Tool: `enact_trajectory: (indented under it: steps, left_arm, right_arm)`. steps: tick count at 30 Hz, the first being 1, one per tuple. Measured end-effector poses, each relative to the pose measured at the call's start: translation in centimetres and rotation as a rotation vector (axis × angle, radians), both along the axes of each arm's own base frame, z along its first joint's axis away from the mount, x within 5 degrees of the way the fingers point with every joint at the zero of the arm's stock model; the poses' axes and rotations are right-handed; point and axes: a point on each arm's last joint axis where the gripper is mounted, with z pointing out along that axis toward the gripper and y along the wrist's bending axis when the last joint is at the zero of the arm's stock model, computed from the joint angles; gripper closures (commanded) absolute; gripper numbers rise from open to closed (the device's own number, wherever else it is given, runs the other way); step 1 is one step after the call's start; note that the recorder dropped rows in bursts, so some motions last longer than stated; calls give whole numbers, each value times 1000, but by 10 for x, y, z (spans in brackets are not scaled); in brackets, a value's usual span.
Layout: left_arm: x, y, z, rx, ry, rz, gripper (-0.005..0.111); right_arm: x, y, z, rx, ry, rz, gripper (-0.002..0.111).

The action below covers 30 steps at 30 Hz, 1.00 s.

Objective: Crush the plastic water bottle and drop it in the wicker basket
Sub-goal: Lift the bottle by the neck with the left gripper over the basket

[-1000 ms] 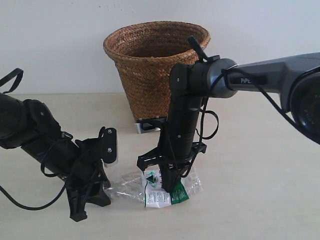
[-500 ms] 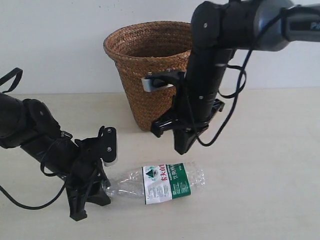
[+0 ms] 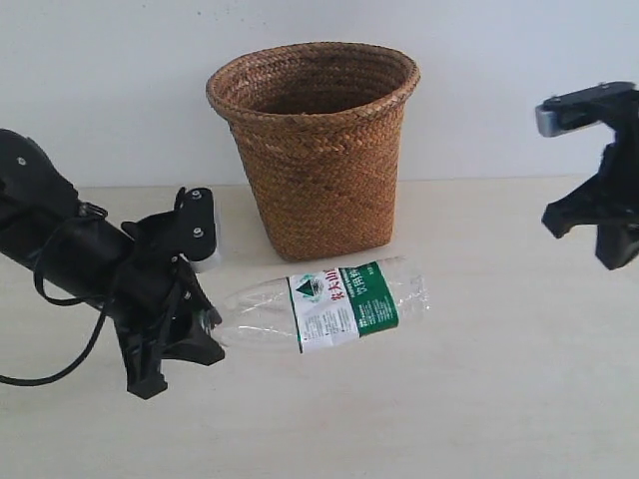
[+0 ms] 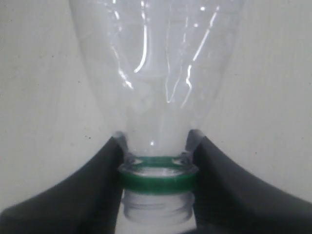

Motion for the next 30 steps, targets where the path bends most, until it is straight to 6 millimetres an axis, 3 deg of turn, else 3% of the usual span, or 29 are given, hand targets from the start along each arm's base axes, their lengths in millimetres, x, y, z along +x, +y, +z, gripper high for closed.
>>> enact_trajectory:
  steps: [4, 8, 15, 20, 23, 24, 27, 28, 30]
  left_arm:
    - [-10, 1, 13, -2, 26, -76, 102]
    - [-15, 0, 34, -16, -1, -140, 102]
    - [-16, -3, 99, -83, -87, -161, 102]
    - [6, -7, 151, -165, -253, 2, 102]
    - [35, -13, 177, -274, -377, 157, 82]
    - [46, -16, 187, -311, -423, 191, 63]
    - [82, -28, 188, -367, -434, 262, 16]
    - [92, -31, 182, -373, -410, 298, 12]
    - [109, -34, 171, -364, -356, 376, 18]
  right_arm:
    - [-12, -10, 11, 7, -78, -20, 108]
    - [-17, -3, 16, 104, -125, 17, 108]
    - [-11, 2, 20, 152, -211, 60, 108]
    - [-5, 1, 23, 135, -288, 68, 108]
    - [-2, 1, 24, 136, -328, 70, 108]
    - [-1, 1, 25, 136, -336, 70, 108]
    - [-1, 1, 25, 136, -338, 69, 108]
    - [-2, 2, 24, 140, -323, 68, 108]
    - [-4, 2, 23, 147, -302, 66, 108]
